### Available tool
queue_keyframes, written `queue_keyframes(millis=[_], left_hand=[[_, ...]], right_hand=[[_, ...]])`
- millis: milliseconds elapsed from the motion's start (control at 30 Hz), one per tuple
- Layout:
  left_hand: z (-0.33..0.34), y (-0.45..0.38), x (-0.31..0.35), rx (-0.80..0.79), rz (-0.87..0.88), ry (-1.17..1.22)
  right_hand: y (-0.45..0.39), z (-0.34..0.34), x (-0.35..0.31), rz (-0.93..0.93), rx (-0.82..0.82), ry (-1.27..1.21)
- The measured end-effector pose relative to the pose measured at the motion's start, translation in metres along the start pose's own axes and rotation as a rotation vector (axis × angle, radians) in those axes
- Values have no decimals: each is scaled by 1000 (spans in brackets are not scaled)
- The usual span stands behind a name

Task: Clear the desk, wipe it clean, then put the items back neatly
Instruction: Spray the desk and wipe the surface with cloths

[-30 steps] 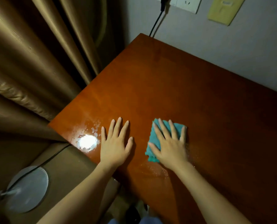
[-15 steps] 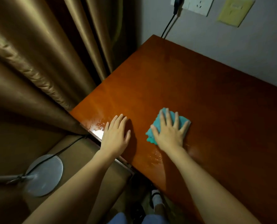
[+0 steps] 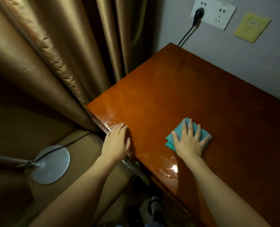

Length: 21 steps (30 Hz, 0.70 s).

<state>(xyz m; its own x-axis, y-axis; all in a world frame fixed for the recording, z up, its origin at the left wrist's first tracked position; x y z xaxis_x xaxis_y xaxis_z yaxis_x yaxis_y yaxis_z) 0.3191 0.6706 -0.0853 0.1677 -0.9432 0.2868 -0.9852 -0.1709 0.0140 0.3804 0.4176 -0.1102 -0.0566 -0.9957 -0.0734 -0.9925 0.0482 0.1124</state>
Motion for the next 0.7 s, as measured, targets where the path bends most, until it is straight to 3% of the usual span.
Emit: queue_keyframes(millis=[200, 300, 367, 467, 567, 700], left_hand=[[5, 13, -3, -7, -13, -35], [5, 17, 6, -7, -48, -64], [5, 17, 19, -18, -65, -67], [11, 14, 53, -70, 2, -20], [14, 14, 87, -91, 83, 44], [21, 19, 102, -111, 120, 35]], right_hand=[[46, 11, -118, -441, -40, 1], [87, 15, -104, -649, -71, 35], [109, 19, -66, -692, -80, 66], [122, 22, 10, -567, -139, 80], [105, 9, 76, -349, -63, 106], [56, 0, 93, 45, -14, 26]])
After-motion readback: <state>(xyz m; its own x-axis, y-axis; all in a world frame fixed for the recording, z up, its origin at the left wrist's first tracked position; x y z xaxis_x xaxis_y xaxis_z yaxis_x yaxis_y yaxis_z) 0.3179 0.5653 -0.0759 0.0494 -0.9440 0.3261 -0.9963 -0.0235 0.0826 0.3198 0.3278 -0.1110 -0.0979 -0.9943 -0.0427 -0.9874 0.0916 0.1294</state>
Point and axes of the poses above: each hand's wrist, its own y-axis away from the middle knuckle, its own z-axis out of the palm, x = y × z, the point moved 7 cm from there along -y, towards the middle knuckle, and after that the axes turned 10 degrees about x, right-handed, at the moved point
